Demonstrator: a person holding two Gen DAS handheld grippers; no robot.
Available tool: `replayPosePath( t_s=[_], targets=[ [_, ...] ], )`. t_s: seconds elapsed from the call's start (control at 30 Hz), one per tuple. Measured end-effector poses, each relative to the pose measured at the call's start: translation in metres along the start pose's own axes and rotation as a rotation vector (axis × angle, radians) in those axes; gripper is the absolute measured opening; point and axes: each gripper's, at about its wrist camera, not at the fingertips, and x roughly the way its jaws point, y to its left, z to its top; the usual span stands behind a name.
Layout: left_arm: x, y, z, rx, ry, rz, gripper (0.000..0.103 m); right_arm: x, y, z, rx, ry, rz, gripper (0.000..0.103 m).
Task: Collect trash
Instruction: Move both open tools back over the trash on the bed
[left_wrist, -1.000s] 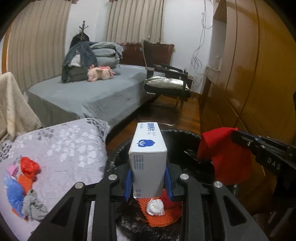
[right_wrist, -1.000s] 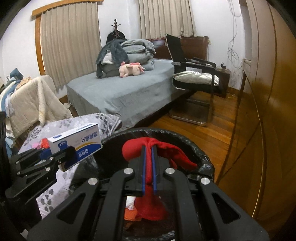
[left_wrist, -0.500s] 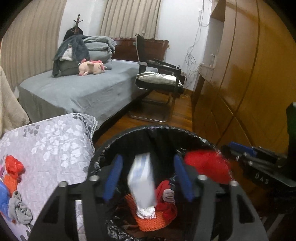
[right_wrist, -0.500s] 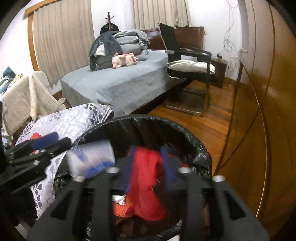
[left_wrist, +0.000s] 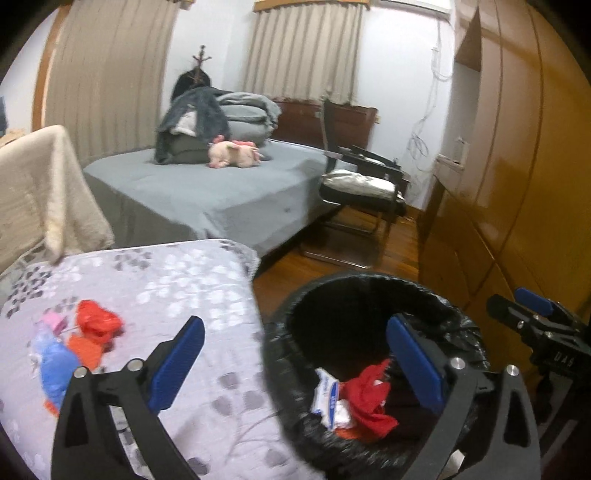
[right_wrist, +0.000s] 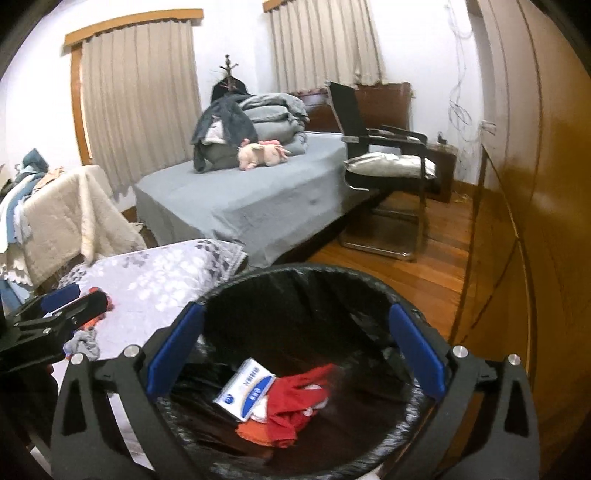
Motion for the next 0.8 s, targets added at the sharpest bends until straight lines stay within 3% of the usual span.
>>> replayPosePath(
  t_s=[0.37, 0.8],
  targets=[
    [-0.042, 0.071, -0.02, -0.053, -0.019, 0.167, 0.097, 0.014, 0.064, 0.005, -0.061, 0.005, 0.091, 0.098],
    [-0.08, 0.163, -0.045, -0.111, -0.032, 0.378, 0.097, 0.051, 0.167, -0.003, -0.109, 0.031, 0.229, 0.098]
  ],
)
